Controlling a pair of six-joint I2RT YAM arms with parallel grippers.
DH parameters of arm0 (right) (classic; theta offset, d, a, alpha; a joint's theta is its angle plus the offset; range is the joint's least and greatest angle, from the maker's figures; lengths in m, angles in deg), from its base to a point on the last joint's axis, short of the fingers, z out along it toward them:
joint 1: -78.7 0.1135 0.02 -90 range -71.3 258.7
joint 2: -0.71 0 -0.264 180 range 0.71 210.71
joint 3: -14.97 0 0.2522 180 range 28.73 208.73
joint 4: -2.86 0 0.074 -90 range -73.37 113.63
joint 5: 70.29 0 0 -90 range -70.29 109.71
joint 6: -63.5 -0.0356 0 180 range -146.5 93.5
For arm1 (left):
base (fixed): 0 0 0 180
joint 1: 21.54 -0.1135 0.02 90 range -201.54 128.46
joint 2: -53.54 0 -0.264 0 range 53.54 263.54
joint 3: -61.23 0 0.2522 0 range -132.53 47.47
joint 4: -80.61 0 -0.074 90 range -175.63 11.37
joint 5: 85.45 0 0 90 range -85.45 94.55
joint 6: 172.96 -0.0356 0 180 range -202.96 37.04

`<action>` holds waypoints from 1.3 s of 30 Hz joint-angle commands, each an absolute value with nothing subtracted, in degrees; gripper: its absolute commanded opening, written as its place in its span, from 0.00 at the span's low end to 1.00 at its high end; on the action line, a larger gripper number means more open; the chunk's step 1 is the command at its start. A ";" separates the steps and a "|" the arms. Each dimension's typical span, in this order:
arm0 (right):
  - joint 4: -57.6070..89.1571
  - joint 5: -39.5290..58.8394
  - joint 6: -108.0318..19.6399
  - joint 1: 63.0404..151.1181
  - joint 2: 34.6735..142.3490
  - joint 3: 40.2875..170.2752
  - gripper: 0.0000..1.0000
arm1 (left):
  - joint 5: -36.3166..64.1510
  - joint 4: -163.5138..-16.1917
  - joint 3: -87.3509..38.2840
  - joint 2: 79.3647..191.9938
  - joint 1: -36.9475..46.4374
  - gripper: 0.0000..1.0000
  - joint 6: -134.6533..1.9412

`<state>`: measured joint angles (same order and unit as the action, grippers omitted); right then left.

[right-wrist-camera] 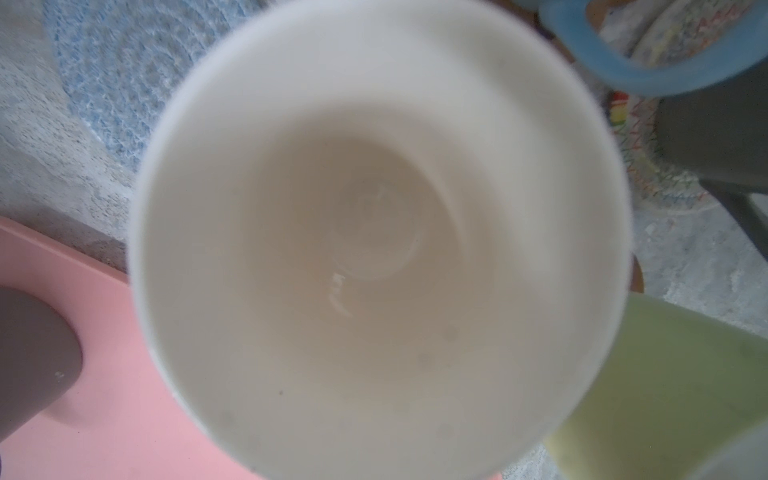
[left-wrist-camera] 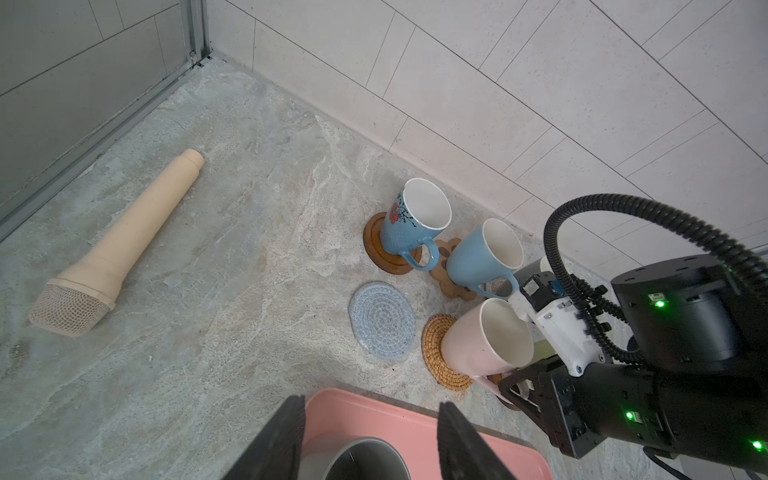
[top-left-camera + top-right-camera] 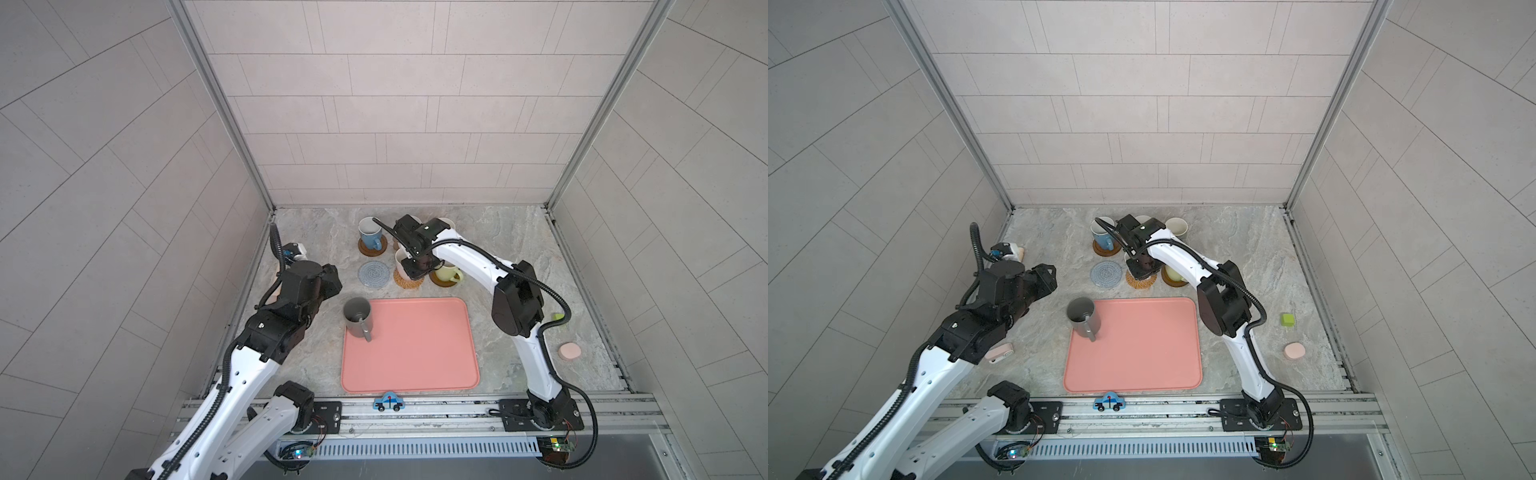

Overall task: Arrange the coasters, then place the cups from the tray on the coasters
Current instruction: 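Lower the held pink-handled mug onto the woven rattan coaster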

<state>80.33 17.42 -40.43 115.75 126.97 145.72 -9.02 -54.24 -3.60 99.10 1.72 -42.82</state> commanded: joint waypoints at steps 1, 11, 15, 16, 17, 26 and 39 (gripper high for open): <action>79.98 18.13 -40.30 115.42 126.60 146.73 0.09 | -10.13 -53.46 -3.85 98.62 1.48 0.58 -42.53; 78.78 17.94 -40.38 115.32 126.65 144.88 0.09 | -10.13 -53.04 -3.72 98.40 1.47 0.58 -42.45; 78.52 18.06 -40.37 115.22 126.65 144.08 0.09 | -10.23 -52.90 -3.60 98.43 1.48 0.58 -42.44; 78.44 18.12 -40.43 115.19 126.64 143.88 0.09 | -10.33 -52.85 -3.51 98.42 1.48 0.58 -42.44; 78.34 18.13 -40.43 115.20 126.58 143.57 0.09 | -10.28 -52.73 -3.38 98.44 1.45 0.58 -42.36; 76.92 18.21 -40.73 115.17 126.22 141.03 0.09 | -10.40 -52.32 -3.31 96.30 1.48 0.58 -42.27; 76.92 18.74 -40.99 115.01 124.29 140.53 0.20 | -10.47 -52.20 -3.59 96.16 1.43 0.58 -42.27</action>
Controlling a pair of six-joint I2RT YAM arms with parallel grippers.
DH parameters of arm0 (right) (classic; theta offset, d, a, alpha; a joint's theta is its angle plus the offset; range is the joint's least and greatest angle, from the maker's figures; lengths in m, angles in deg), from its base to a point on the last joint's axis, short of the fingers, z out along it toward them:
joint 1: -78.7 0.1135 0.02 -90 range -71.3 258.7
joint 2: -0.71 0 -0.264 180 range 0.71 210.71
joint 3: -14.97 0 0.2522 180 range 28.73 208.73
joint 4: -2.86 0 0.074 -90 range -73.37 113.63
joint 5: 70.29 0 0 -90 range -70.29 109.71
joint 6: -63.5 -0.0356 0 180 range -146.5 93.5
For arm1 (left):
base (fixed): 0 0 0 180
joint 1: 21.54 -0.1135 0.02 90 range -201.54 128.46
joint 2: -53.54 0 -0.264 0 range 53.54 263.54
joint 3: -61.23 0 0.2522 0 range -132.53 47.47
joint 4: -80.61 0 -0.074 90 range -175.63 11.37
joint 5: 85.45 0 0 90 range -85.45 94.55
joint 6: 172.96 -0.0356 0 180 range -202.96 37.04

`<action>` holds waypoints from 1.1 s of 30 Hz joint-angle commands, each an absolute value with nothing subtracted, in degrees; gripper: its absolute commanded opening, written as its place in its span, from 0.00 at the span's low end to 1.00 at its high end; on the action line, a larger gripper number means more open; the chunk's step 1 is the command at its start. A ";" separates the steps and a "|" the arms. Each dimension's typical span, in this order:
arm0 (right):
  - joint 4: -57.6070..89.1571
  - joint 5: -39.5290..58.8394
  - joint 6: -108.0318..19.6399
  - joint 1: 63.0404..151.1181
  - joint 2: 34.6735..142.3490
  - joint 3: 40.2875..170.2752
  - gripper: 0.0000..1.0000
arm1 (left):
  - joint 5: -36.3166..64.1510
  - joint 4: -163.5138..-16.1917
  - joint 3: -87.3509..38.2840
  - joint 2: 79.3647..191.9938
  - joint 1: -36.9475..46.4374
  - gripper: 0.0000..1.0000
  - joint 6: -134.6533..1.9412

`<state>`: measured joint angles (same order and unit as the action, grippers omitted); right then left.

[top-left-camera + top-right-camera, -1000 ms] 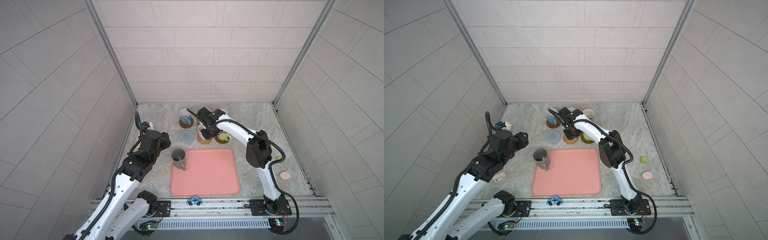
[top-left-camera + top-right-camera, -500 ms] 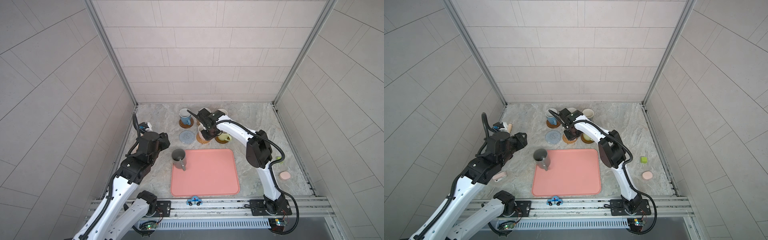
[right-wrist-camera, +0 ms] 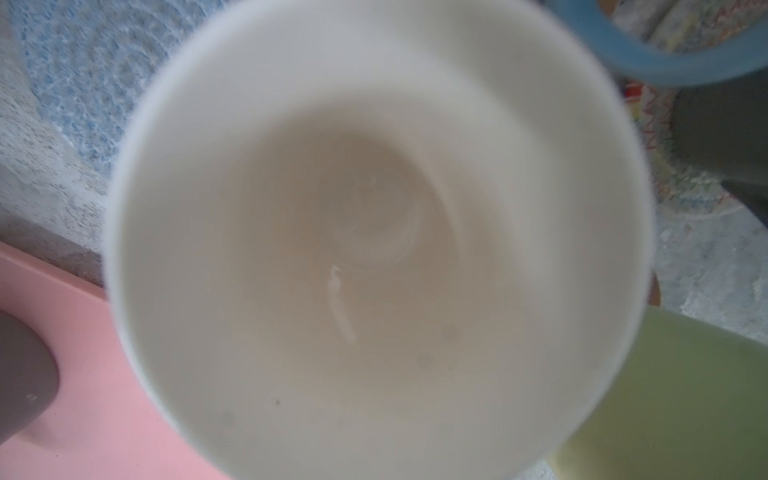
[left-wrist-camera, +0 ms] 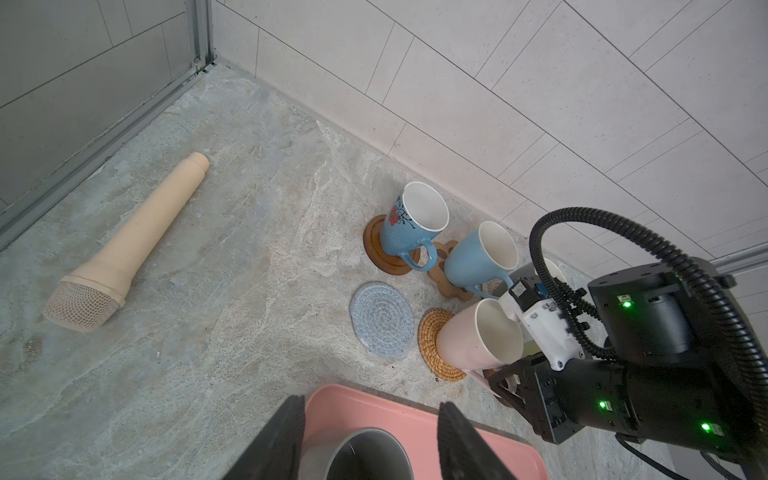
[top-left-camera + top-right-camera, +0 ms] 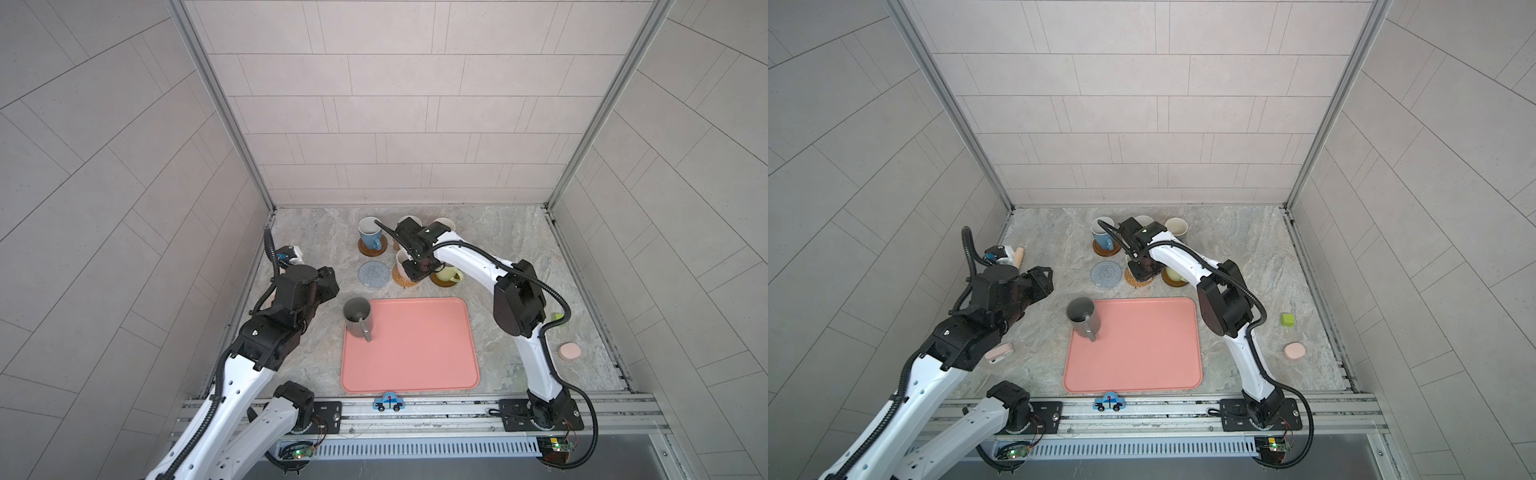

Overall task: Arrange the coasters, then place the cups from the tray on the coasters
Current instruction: 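Lower the held pink-handled mug onto the woven rattan coaster, then open the right gripper and raise it off the pink-handled mug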

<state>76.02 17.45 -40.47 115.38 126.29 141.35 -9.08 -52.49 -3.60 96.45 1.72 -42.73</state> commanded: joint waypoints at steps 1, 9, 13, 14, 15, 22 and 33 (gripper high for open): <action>76.92 18.74 -41.04 115.04 124.20 140.53 0.21 | -10.48 -52.16 -3.61 96.32 1.48 0.58 -42.27; 77.16 18.74 -41.18 114.98 123.26 140.40 0.31 | -10.40 -52.36 -3.86 96.69 1.46 0.58 -42.38; 77.25 18.65 -41.25 115.03 122.65 140.31 0.34 | -10.58 -52.37 -4.02 96.86 1.45 0.58 -42.49; 77.31 18.65 -41.22 114.97 122.48 140.27 0.35 | -10.68 -52.32 -4.09 96.87 1.52 0.58 -42.53; 77.35 18.65 -41.19 114.96 122.39 140.28 0.36 | -10.81 -52.33 -4.14 96.87 1.48 0.58 -42.53; 78.15 19.00 -41.18 114.95 120.22 140.36 0.41 | -10.57 -52.30 -4.54 97.38 1.48 0.58 -42.44; 79.91 19.55 -41.31 114.96 116.42 142.04 0.45 | -11.45 -51.56 -4.66 97.05 1.47 0.58 -42.18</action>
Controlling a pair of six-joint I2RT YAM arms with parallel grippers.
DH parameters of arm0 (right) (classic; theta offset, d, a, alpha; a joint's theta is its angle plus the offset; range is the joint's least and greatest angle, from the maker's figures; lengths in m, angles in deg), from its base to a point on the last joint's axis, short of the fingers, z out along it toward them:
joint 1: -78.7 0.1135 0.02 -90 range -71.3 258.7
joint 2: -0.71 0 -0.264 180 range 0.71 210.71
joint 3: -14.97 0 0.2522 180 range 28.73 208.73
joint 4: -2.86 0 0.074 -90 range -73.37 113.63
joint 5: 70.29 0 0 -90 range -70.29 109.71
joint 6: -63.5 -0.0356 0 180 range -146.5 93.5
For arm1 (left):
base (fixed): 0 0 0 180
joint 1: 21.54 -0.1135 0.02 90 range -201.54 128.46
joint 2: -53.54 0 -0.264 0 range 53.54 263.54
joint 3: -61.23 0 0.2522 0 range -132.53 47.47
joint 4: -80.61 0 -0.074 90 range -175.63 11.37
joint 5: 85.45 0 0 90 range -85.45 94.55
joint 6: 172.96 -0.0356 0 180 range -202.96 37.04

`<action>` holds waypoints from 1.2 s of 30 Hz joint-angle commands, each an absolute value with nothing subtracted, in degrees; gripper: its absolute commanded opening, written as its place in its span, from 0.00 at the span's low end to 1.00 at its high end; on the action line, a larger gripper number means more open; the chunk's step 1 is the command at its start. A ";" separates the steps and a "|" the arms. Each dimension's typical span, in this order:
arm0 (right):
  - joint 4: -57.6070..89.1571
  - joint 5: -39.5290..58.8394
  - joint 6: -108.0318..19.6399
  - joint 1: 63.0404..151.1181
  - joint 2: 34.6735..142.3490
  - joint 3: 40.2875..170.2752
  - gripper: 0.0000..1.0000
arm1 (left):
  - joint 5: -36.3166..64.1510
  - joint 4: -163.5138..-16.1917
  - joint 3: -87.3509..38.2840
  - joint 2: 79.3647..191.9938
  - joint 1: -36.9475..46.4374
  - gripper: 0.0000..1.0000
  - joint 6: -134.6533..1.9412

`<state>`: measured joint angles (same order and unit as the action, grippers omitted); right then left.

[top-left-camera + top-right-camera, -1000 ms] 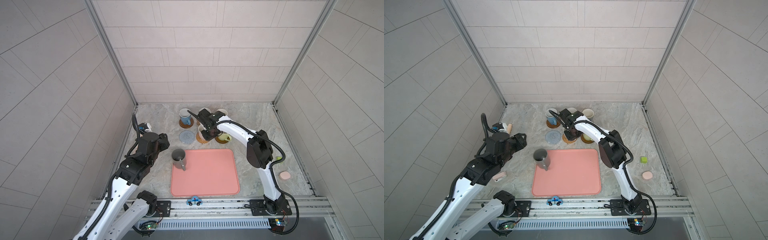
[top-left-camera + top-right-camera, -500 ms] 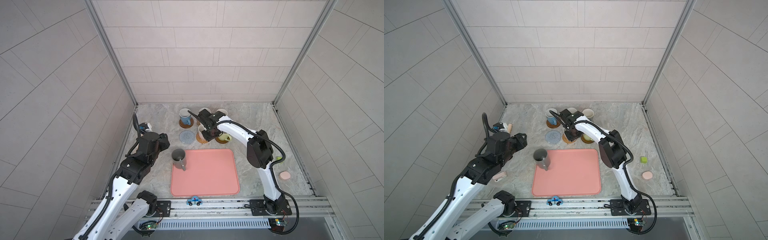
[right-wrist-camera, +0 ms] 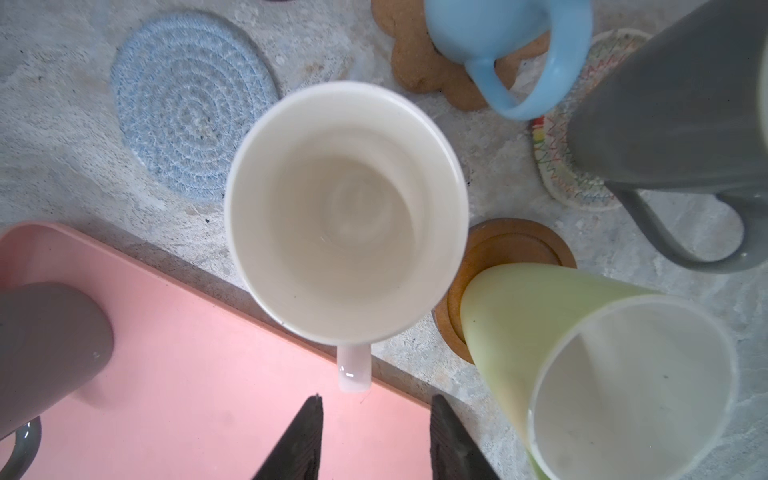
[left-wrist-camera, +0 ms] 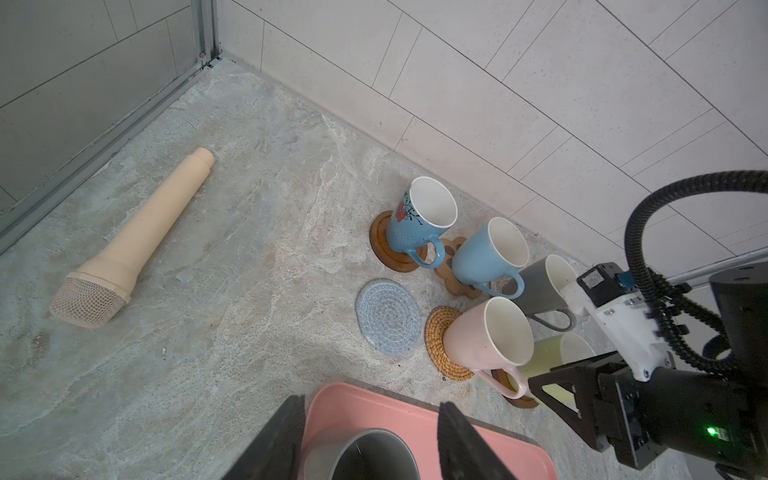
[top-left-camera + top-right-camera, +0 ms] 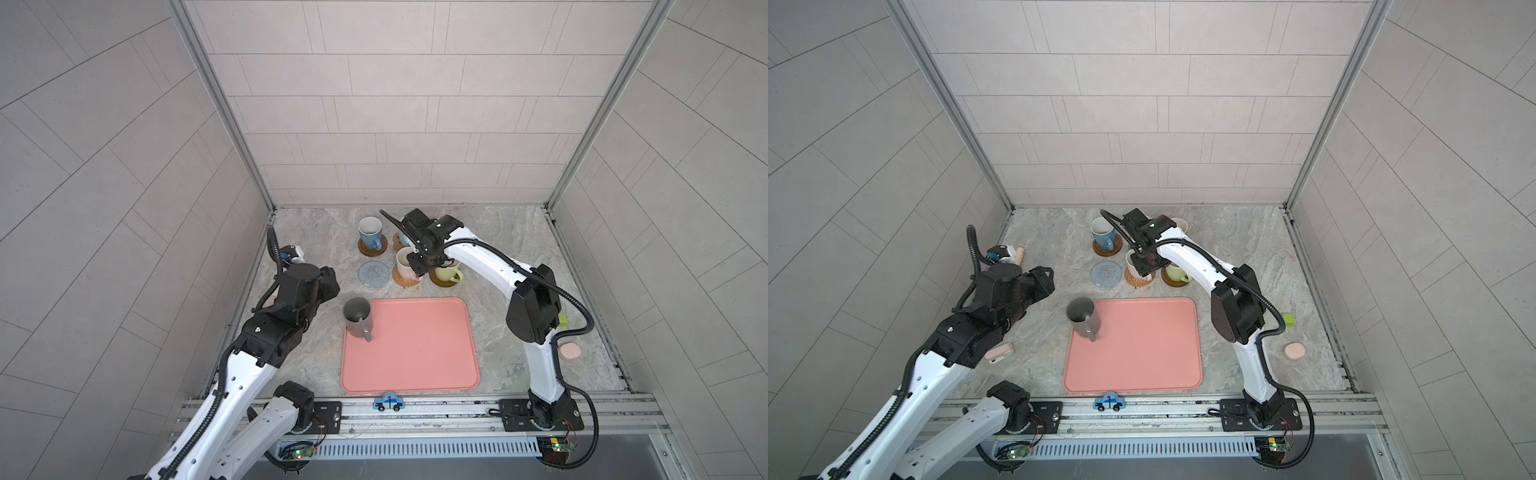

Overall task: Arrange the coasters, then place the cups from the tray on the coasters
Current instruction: 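Open the right gripper and raise it off the pink-handled mug, then swing the right gripper back over the pink tray toward the grey mug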

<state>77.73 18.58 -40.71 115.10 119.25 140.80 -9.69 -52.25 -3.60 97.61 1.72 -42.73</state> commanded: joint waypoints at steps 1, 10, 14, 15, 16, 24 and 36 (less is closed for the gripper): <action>79.91 19.54 -41.44 114.94 116.03 142.00 0.45 | -11.53 -51.54 -4.58 96.96 1.47 0.58 -42.09; 80.43 19.18 -42.59 115.41 111.71 141.42 0.46 | -11.90 -51.26 -4.08 96.58 1.45 0.58 -41.92; 80.37 19.53 -43.07 116.55 109.55 140.00 0.47 | -12.24 -51.21 -4.08 96.64 1.44 0.58 -41.92; 80.27 19.58 -43.34 116.74 109.13 139.60 0.47 | -12.23 -51.21 -4.11 96.67 1.48 0.58 -41.92; 80.11 19.54 -43.75 117.13 108.57 138.99 0.47 | -12.15 -51.13 -4.12 96.69 1.48 0.58 -41.91; 78.94 21.62 -48.06 124.10 105.75 135.15 0.48 | -12.31 -50.66 -3.68 96.52 1.44 0.58 -41.81; 77.28 24.24 -56.32 136.88 108.62 134.49 0.53 | -13.98 -50.13 -3.21 95.81 1.08 0.58 -41.74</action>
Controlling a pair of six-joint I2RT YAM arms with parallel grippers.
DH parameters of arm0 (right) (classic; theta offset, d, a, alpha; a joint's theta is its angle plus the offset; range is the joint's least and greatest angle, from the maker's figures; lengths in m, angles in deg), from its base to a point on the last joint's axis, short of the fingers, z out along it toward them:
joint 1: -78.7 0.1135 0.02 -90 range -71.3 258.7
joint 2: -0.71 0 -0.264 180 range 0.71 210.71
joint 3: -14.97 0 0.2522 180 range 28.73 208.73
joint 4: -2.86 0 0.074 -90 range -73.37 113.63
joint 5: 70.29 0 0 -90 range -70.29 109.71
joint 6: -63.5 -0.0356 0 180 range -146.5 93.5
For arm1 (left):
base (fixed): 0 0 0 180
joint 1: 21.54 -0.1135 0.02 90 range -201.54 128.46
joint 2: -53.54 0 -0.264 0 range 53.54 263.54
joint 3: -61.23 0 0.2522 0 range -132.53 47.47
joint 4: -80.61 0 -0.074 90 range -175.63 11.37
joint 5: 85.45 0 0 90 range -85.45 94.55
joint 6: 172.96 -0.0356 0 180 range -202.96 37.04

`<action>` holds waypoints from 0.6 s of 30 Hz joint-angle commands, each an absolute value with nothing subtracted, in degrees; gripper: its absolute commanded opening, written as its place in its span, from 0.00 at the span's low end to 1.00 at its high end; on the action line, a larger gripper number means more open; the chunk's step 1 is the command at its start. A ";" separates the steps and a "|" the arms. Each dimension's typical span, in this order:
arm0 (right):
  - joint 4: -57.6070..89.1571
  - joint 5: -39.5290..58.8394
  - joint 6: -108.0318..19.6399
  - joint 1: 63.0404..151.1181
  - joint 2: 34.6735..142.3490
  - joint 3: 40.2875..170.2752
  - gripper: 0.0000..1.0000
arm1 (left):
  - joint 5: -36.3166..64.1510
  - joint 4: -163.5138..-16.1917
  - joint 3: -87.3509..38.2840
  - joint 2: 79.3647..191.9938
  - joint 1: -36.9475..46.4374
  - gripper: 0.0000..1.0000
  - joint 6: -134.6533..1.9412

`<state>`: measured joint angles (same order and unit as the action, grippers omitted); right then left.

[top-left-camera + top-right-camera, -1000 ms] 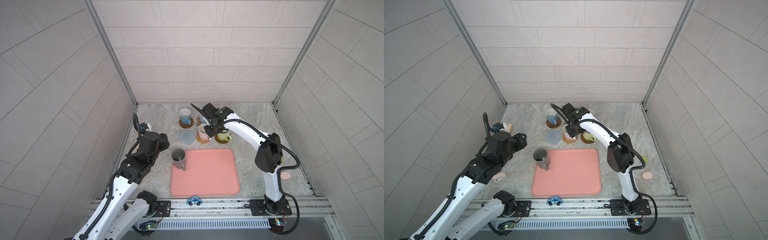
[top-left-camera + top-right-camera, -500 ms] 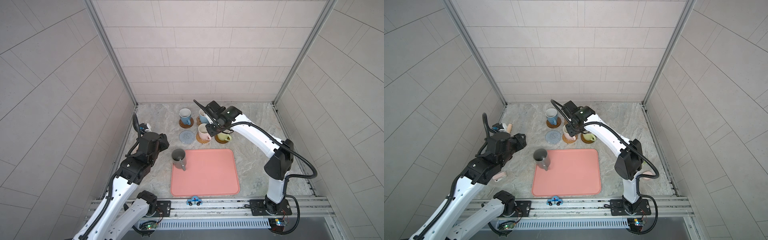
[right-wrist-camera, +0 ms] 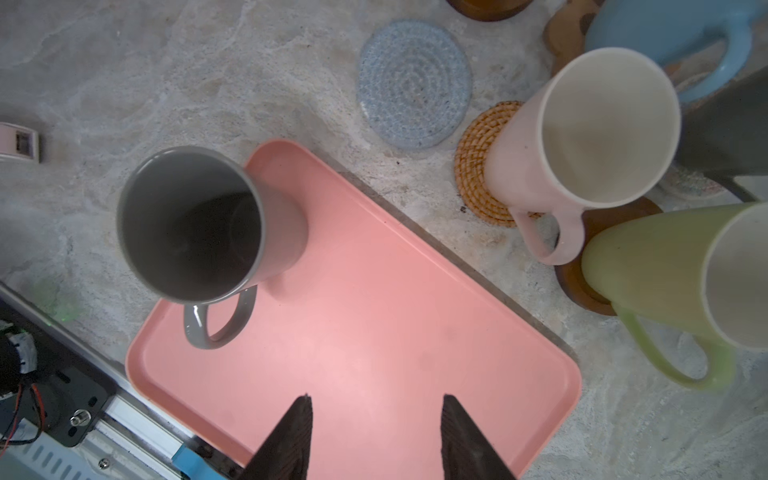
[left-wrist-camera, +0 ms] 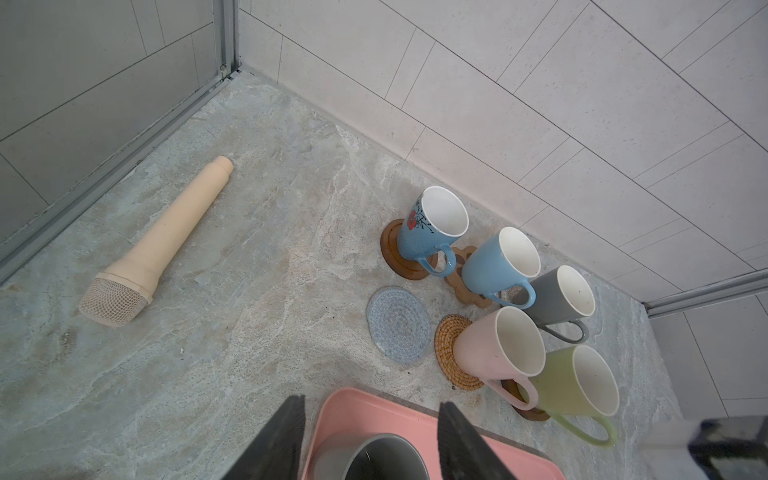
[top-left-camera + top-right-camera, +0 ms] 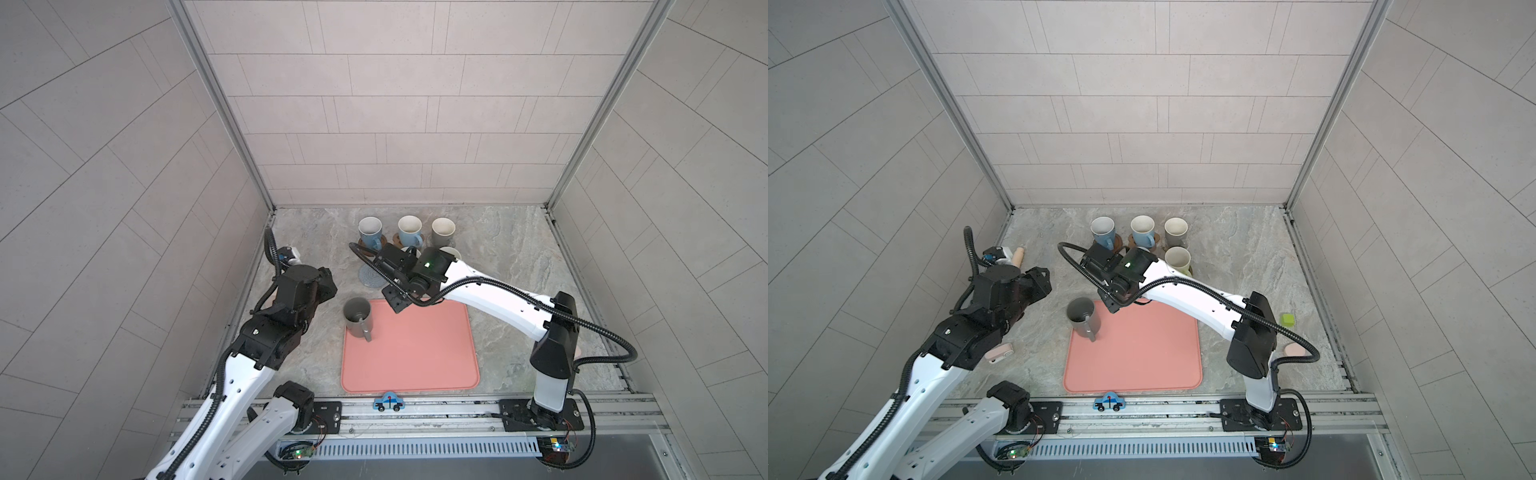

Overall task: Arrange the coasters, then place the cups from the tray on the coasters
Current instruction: 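Swing the right gripper back over the pink tray toward the grey mug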

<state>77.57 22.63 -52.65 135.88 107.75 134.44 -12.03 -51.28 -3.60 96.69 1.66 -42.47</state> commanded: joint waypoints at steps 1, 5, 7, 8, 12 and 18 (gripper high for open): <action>76.71 23.85 -56.77 137.69 108.95 134.55 0.53 | -13.99 -50.02 -3.19 95.70 1.04 0.58 -41.73; 76.17 23.58 -58.69 139.83 110.91 135.63 0.54 | -14.69 -49.23 -3.05 95.31 0.79 0.58 -41.74; 75.85 23.49 -59.58 140.66 111.39 135.69 0.54 | -14.90 -49.01 -2.45 94.93 0.35 0.59 -41.74; 75.51 23.49 -60.08 140.95 111.69 135.61 0.54 | -15.00 -48.91 -2.14 94.69 -0.04 0.59 -41.74; 74.81 23.05 -61.44 142.02 112.78 135.72 0.54 | -16.00 -48.02 -1.24 93.23 -1.79 0.61 -39.73; 73.38 22.96 -62.70 143.53 114.62 136.30 0.54 | -15.59 -46.53 0.33 90.15 -7.23 0.67 -39.32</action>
<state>73.88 22.41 -60.91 142.75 113.09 134.90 -13.98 -48.22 -0.72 91.53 -5.16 -40.64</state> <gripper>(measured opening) 0.539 0.661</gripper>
